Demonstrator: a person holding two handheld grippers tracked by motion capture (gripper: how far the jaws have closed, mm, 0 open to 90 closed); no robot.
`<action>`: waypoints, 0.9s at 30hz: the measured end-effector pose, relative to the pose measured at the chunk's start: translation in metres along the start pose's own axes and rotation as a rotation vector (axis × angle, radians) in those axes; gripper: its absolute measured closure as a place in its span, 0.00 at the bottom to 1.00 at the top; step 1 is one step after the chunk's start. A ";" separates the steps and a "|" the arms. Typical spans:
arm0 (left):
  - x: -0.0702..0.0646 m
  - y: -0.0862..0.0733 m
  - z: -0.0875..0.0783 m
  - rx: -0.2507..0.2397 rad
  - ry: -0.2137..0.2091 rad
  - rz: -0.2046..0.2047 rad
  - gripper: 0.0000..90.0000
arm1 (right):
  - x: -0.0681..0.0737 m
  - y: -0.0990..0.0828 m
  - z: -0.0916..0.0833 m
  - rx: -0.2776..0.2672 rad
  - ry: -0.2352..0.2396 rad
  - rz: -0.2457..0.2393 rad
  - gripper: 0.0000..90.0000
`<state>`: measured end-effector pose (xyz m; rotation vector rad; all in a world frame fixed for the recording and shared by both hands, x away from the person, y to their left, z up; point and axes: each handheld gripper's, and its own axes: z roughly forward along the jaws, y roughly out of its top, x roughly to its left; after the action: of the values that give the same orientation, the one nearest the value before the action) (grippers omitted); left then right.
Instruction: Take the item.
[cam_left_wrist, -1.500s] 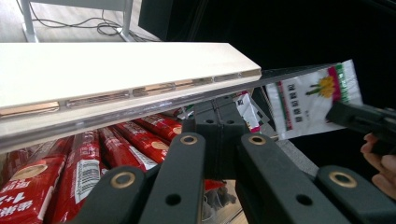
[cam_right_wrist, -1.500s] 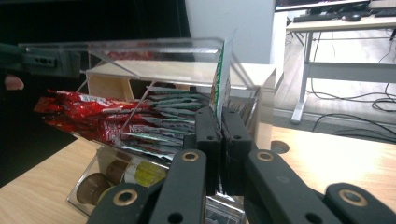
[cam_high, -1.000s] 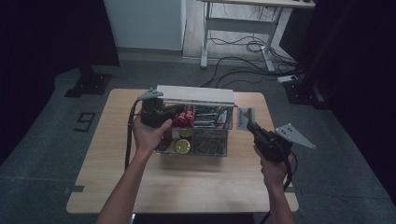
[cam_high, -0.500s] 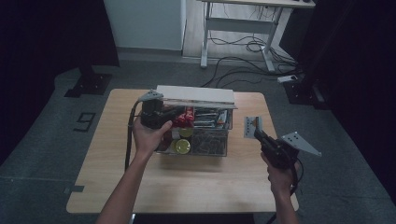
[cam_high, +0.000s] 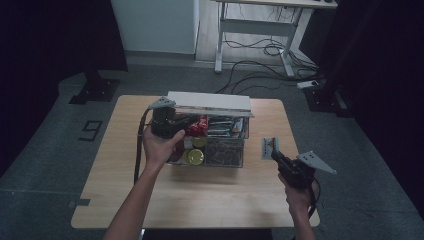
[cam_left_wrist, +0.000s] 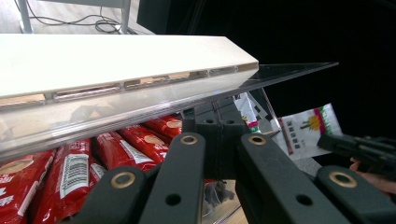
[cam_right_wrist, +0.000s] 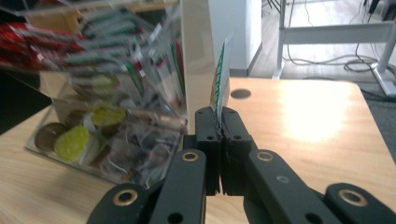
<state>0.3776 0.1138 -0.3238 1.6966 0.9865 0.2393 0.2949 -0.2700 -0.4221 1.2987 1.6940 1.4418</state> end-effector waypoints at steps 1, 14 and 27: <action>0.000 0.000 0.000 0.000 0.000 0.000 1.00 | -0.001 -0.004 0.001 0.007 -0.002 0.004 0.97; 0.000 -0.001 0.000 0.000 -0.002 -0.002 1.00 | -0.014 -0.041 0.013 0.079 -0.018 0.039 0.97; 0.000 -0.002 0.001 0.001 -0.002 -0.001 1.00 | -0.023 -0.072 0.030 0.168 -0.033 0.069 0.97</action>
<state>0.3768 0.1133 -0.3255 1.6966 0.9866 0.2365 0.3072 -0.2753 -0.5023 1.4760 1.7965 1.3317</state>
